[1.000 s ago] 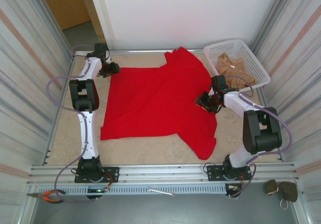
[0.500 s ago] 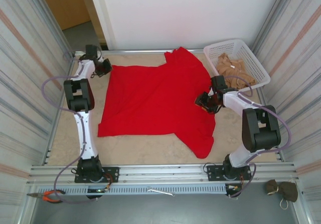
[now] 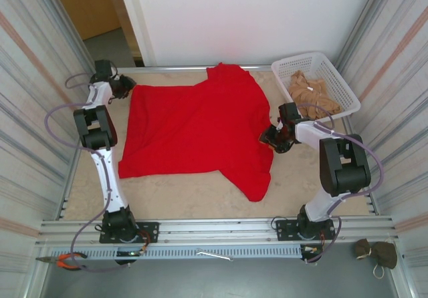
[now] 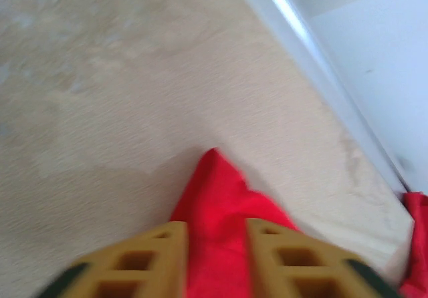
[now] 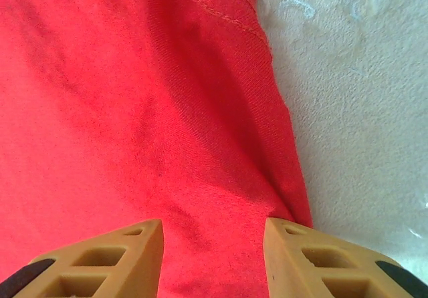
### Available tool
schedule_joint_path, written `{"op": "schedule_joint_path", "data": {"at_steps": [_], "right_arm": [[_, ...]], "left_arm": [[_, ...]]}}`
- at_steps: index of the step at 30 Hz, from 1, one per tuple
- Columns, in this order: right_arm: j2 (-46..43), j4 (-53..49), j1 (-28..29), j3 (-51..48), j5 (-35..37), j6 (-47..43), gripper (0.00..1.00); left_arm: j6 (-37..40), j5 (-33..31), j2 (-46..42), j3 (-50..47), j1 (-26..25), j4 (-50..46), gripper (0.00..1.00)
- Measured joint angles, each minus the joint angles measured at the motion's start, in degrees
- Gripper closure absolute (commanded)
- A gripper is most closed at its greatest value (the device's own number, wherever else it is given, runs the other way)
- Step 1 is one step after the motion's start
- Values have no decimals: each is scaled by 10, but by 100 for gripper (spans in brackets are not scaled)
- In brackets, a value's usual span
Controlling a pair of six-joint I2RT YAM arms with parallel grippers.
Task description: Fold the inside-out t-shirt
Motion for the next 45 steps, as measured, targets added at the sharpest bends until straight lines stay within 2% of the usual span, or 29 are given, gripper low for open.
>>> {"op": "schedule_joint_path", "data": {"at_steps": [2, 4, 10, 16, 21, 25, 27, 30, 33, 37, 41, 45], "right_arm": [[-24, -12, 2, 0, 1, -1, 49], [-66, -22, 6, -9, 5, -5, 43], [-230, -69, 48, -77, 19, -10, 32], [-342, -126, 105, -172, 38, 20, 30], [-427, -154, 152, -235, 50, 66, 30], [-471, -167, 187, -258, 57, 100, 30], [-482, -170, 207, -261, 63, 114, 30], [-486, -173, 235, -261, 73, 130, 29], [-474, -169, 258, -261, 84, 143, 29], [-444, -158, 283, -262, 104, 156, 29], [-419, -143, 286, -262, 124, 158, 28], [-389, -129, 286, -259, 139, 158, 27]], "left_arm": [[0, 8, -8, 6, 0, 3, 51], [-1, 10, -23, -7, 0, 7, 49], [2, 26, -169, -163, -5, 16, 45], [17, 40, -427, -409, -55, 50, 44], [11, 44, -661, -665, -90, 72, 34], [-12, 12, -847, -851, -78, 37, 25], [-25, -5, -931, -913, -64, 5, 23], [-41, -17, -1023, -971, -12, -35, 22], [-56, -15, -1035, -996, 41, -43, 21], [-64, -6, -958, -1006, 90, -34, 19], [-59, -8, -888, -1002, 99, -28, 18], [-52, -15, -862, -998, 100, -28, 16]]}}
